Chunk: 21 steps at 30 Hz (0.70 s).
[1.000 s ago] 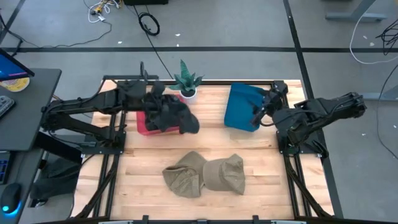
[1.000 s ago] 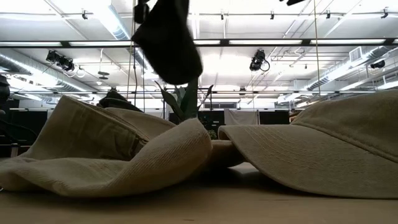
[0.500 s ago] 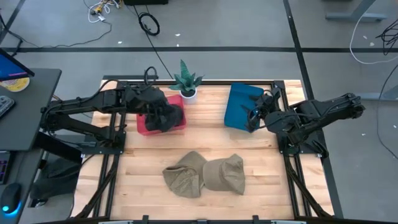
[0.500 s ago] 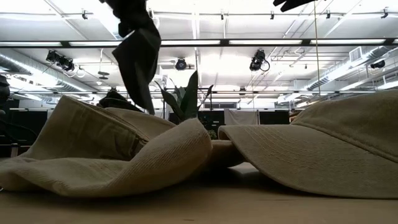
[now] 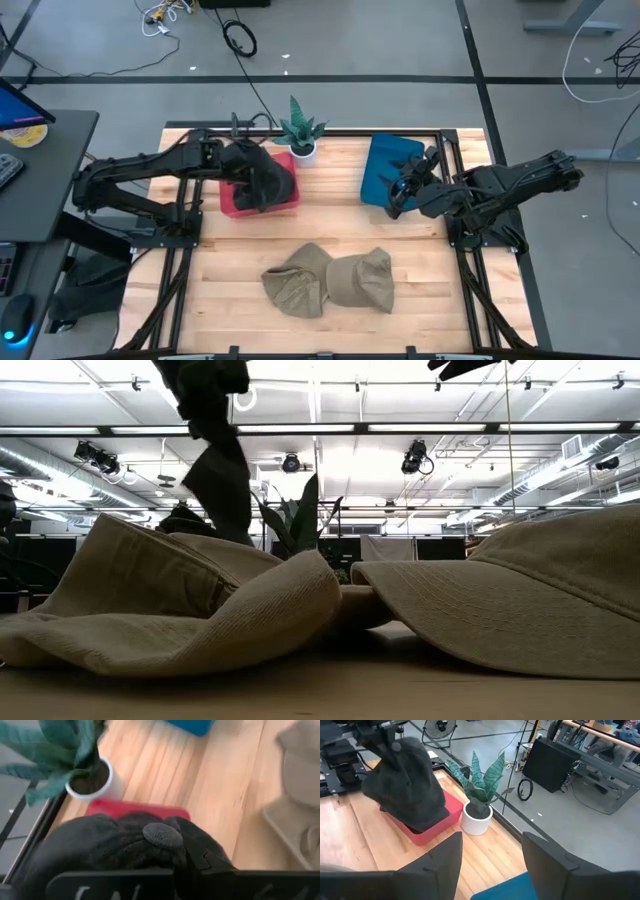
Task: Pick & Place hat
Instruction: Put the black cap into the red bin
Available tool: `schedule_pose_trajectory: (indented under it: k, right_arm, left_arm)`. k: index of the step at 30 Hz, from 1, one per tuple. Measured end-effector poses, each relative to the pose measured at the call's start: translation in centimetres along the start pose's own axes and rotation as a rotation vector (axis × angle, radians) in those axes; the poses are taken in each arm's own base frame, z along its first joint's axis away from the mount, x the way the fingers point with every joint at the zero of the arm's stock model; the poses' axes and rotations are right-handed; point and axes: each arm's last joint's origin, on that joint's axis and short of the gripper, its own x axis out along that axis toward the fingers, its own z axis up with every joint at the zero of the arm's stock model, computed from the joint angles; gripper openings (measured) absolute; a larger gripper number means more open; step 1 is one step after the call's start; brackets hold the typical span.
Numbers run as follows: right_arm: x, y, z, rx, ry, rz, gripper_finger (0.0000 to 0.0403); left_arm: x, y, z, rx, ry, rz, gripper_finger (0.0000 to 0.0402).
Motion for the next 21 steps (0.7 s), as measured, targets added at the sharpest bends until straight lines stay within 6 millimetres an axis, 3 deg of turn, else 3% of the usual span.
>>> schedule_pose_trajectory:
  k: [13,21]
  right_arm:
    - [0.2,0.4,0.0,0.002,0.005,0.022,0.0207]
    - [0.2,0.4,0.0,0.001,0.007,0.024,0.0207]
  left_arm:
    - [4.4,0.4,-0.4,0.075,0.218,0.061,0.0003]
    - [5.2,1.8,-1.4,0.036,0.363,0.093,0.0003]
